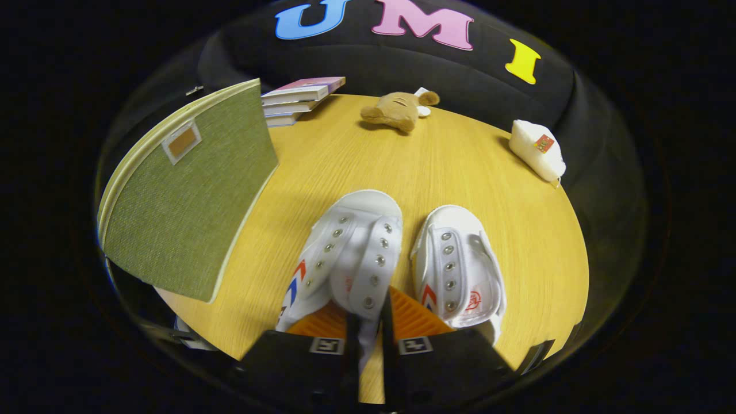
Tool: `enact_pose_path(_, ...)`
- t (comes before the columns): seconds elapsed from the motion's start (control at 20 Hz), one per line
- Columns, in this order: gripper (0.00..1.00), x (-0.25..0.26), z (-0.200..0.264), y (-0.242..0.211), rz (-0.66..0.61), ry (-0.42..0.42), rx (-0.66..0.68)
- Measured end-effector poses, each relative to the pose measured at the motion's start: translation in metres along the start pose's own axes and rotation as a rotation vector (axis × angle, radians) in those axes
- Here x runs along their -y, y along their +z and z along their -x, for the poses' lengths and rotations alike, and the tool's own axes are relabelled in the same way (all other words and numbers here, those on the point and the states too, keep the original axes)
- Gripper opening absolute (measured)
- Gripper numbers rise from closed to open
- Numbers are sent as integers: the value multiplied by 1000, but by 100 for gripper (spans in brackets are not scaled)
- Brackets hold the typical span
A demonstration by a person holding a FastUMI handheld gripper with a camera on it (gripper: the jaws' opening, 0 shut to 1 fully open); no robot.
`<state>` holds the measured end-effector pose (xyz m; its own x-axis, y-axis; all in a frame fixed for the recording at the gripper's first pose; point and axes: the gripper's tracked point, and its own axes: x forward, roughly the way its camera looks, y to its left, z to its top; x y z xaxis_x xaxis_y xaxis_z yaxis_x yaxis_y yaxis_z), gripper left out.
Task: Open the storage box then place both shoes into the box .Put the left shoe in first, then the right shoe, with the right side of both shoes facing outward in a uniform manner.
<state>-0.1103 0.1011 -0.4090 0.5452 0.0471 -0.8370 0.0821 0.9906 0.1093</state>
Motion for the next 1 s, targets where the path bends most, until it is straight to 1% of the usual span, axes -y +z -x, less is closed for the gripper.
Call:
enact_pose_path(0.05,12,-1,-1,2,-25,15,2)
enact_pose_path(0.15,10,-2,2,7,-56,27,4)
enact_pose_path(0.2,7,-2,4,9,-71,30,11)
enact_pose_path(0.5,7,-13,33,47,-137,80,61)
enact_pose_path(0.6,7,-14,52,67,-144,82,74)
enact_pose_path(0.75,7,-20,83,108,-131,93,111)
enact_pose_path(0.85,7,-35,105,137,-149,121,125)
enact_pose_path(1.0,7,-70,127,174,-173,193,127)
